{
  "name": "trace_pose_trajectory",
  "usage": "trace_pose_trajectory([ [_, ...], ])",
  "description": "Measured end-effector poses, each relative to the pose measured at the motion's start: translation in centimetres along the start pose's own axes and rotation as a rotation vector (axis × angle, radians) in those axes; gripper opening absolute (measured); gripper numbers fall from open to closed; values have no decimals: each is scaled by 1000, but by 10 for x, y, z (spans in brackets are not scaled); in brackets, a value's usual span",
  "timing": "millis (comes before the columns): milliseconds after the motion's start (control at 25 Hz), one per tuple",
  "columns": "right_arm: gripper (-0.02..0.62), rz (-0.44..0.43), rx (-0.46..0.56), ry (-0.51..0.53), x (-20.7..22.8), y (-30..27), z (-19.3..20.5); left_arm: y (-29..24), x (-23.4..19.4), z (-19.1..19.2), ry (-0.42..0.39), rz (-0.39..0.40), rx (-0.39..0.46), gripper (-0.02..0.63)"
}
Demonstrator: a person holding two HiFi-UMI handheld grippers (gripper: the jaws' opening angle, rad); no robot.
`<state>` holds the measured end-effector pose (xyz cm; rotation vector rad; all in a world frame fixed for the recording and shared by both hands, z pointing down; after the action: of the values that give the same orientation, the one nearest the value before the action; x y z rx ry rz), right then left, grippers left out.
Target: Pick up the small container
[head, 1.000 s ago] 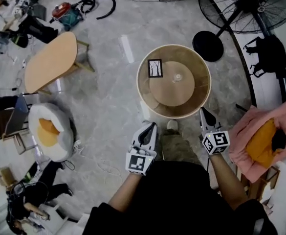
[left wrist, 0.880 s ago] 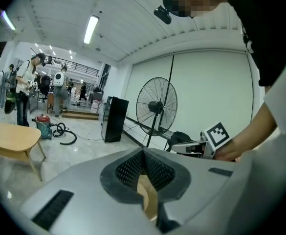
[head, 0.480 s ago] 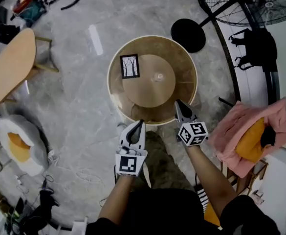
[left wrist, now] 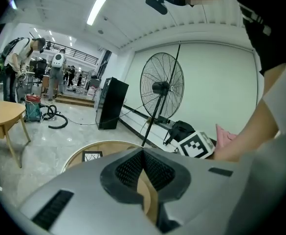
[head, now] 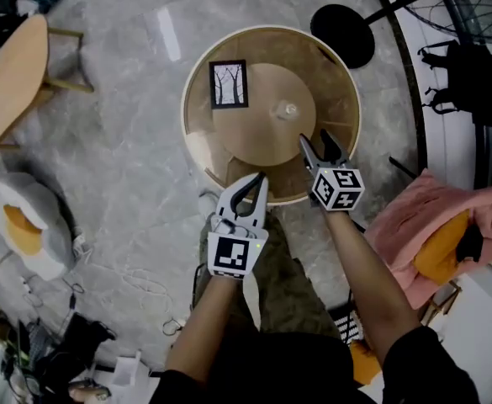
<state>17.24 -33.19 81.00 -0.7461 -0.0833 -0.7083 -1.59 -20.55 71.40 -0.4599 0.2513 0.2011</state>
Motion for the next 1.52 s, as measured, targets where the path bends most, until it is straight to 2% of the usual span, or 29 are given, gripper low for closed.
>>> trace_pose_trajectory([
  [80,288,-4,-25,31,6,-21,6,-7,-4,3,-7,3,-5,6],
  [240,314,-43,-84,126,9,-59,16,-16,-9,6,-37,11,9,6],
  [400,337,-58,-127,129,20,-83,25,-21,-4,16,-6,8,6,6],
  [520,353,-57,-126,140,26,-99,27,-25,-4,24,14,2,0,6],
  [800,371,-65,-125,238,32,-135,32,-33,-13,37,43,-24,0,6],
  [1200,370,-83,-98,243,41,-161,43,-40,-20,50,84,-48,-12,6],
  [1280,370,-88,-96,235,43,-166,44,-42,-21,52,71,-44,-14,5],
  [1440,368,-107,-84,237,47,-166,46,-41,-12,56,-30,-15,-25,6],
  [1520,367,-110,-78,237,49,-165,47,-42,-11,59,-35,-6,-31,6],
])
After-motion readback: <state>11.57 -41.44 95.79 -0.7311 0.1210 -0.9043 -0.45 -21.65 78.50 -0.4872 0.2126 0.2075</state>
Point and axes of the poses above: the fingertips, and each gripper's own axes: y backward along the fingers, x to its right, z out of its underside, the point moved 8 cm from there along y, backward along the fingers, and after that the axes turned 8 degrees about -z, right-handed, at the moved point
